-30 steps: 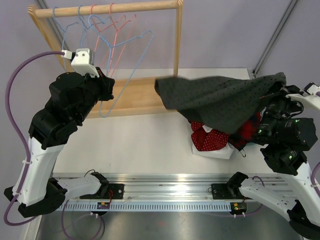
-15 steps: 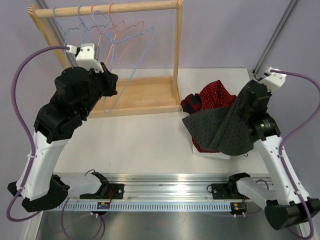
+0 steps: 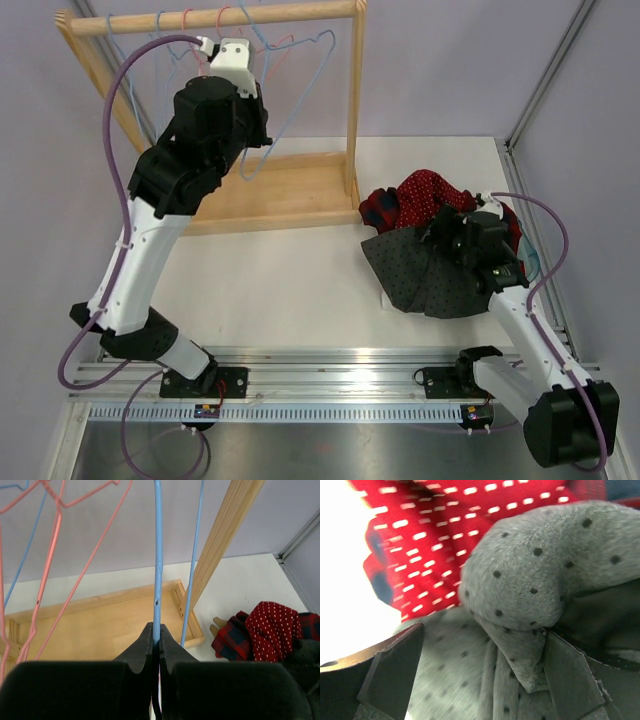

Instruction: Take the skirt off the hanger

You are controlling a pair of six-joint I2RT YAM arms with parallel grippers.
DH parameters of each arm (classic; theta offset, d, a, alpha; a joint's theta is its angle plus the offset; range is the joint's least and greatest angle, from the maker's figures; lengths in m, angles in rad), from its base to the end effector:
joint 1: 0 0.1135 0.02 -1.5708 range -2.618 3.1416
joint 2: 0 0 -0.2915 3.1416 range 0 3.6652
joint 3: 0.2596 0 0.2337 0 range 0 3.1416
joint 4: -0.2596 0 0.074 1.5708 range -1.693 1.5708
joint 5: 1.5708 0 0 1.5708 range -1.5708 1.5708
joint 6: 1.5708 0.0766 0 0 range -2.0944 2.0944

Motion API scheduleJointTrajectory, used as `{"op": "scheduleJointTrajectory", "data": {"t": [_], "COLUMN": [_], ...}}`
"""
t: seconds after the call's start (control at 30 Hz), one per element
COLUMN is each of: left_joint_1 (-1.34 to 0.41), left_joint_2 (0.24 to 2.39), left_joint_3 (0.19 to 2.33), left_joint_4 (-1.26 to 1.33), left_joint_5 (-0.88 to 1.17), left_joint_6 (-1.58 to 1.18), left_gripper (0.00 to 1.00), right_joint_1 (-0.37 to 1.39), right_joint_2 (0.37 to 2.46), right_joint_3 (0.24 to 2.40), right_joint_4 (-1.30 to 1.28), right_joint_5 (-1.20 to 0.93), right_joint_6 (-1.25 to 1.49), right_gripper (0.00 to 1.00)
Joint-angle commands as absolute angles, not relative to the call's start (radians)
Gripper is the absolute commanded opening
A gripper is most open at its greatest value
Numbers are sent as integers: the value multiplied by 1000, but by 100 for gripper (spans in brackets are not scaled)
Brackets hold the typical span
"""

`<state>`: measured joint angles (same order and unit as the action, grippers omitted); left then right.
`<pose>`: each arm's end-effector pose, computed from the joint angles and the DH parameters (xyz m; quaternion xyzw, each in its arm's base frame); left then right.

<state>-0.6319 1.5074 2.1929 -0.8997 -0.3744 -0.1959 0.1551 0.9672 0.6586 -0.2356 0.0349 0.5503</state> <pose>0.2428 -0.1430 0.5630 0.0515 0.7722 -0.1153 0.6227 0.2146 0.0308 0.2641 0.1794 0.8524 0.1553 0.4660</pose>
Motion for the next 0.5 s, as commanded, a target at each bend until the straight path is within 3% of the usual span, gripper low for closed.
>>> {"op": "scheduleJointTrajectory", "data": {"t": [0.0,0.27,0.47], "left_joint_1": [-603,-479,-465], "left_joint_2": [1601,1773,1731], "left_joint_3": [2296,2457,2271], "left_joint_4": [-853,-821,-749], "left_joint_5": [-383,-255,-206], "left_joint_6": [-143,-204,-229], "left_gripper": [0,0,0], "right_joint_1": [164,164,164], "right_joint_2": [881,667,591], "right_joint_3": [646,675,725], "right_joint_4": [-274,-415,-471], "right_joint_5": [-143,-215,-190], "right_joint_6": [586,600,586], "right_gripper": [99,99,100]}}
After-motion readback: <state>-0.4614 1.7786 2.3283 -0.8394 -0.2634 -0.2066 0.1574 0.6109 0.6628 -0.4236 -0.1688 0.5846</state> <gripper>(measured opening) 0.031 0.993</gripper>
